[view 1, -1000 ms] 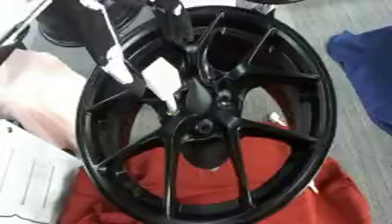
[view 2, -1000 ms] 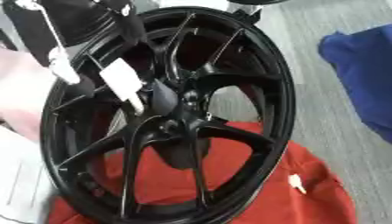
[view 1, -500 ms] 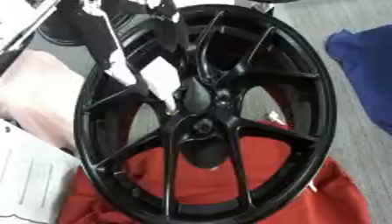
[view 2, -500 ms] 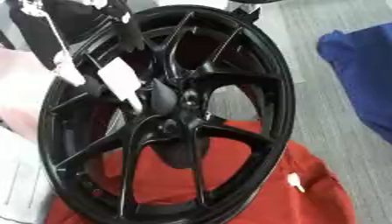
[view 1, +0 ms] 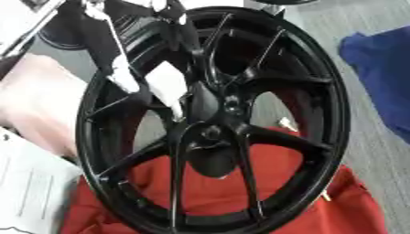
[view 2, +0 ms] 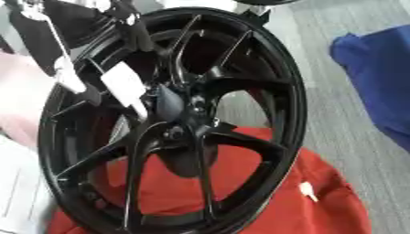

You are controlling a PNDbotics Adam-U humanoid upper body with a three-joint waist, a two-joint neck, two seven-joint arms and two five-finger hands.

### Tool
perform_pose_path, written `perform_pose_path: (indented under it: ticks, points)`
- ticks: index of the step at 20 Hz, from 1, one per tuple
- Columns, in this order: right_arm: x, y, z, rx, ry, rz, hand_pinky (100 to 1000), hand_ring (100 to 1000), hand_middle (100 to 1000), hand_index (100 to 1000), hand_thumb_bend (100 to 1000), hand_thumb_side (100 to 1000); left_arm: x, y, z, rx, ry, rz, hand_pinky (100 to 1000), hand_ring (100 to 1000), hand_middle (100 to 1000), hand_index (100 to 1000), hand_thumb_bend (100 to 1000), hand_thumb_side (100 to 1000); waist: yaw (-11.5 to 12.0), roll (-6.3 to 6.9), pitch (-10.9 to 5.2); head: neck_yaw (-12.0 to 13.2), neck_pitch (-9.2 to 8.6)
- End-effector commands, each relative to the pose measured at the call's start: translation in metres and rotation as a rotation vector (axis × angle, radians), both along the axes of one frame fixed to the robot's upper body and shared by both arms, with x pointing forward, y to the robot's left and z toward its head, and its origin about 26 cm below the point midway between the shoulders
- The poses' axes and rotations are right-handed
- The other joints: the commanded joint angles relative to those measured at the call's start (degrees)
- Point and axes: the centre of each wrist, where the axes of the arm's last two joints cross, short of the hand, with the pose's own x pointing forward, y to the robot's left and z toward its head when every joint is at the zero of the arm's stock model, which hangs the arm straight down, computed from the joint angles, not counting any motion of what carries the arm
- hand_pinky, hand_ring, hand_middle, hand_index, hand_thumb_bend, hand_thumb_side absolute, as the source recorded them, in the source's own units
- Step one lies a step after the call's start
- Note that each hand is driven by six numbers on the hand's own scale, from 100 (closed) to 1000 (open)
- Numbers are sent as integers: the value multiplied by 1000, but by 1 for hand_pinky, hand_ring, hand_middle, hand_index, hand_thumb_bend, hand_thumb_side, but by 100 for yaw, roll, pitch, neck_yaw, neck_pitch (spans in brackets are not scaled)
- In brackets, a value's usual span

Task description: Pull the pin out of the wheel hub.

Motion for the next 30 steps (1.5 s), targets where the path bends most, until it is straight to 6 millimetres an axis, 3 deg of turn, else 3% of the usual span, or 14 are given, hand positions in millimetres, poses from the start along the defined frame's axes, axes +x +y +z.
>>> perform_pose_path:
  ticks: [1, 21, 26, 30]
  points:
    - [-1, 1, 8, -24, -18, 11, 868, 642, 635, 778, 100, 581, -6, 3, 14, -31, -74, 1, 813, 758, 774, 866, 685, 133, -14, -63, -88, 34, -64]
    - [2, 3, 8, -28, -20, 29, 869, 645, 638, 780, 100, 579, 13, -6, -8, 13, -1, -4, 782, 700, 644, 801, 584, 112, -65, -76, -44, 87, -66]
    - [2, 3, 8, -31, -18, 28, 869, 645, 638, 780, 100, 579, 14, -4, -11, 34, -6, 11, 777, 692, 637, 793, 619, 161, -55, -75, -39, 92, -48]
    - [2, 2, 7, -36, -13, 29, 869, 645, 638, 780, 100, 578, 14, 0, -11, 41, -12, 17, 779, 693, 633, 789, 603, 144, -42, -75, -37, 100, -46]
